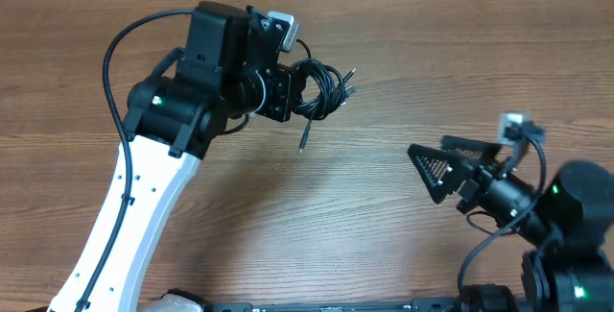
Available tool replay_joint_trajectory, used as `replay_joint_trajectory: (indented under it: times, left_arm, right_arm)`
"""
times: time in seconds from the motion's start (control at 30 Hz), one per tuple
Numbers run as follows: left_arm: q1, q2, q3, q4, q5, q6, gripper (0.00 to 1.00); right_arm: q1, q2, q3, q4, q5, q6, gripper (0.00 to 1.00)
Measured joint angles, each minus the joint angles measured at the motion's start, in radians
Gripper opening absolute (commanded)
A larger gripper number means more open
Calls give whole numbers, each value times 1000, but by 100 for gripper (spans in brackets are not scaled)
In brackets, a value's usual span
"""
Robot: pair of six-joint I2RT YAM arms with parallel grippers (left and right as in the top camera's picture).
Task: Untangle cables
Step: 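Move the lifted coil rightward while the right gripper reaches toward it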
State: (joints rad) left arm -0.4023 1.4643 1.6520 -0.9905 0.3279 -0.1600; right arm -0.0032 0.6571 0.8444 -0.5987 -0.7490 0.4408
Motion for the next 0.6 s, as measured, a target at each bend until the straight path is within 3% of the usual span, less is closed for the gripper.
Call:
replay_joint_trajectory:
  times: [0.4, 0.6]
  left_arm:
    - [-151, 0, 0, 49, -135, -206, 4]
    - [-154, 0, 0, 21, -177, -498, 4]
  right_arm:
    - [0, 105, 0, 137, -246, 5, 100]
    - [0, 105, 0, 113, -263, -18, 100]
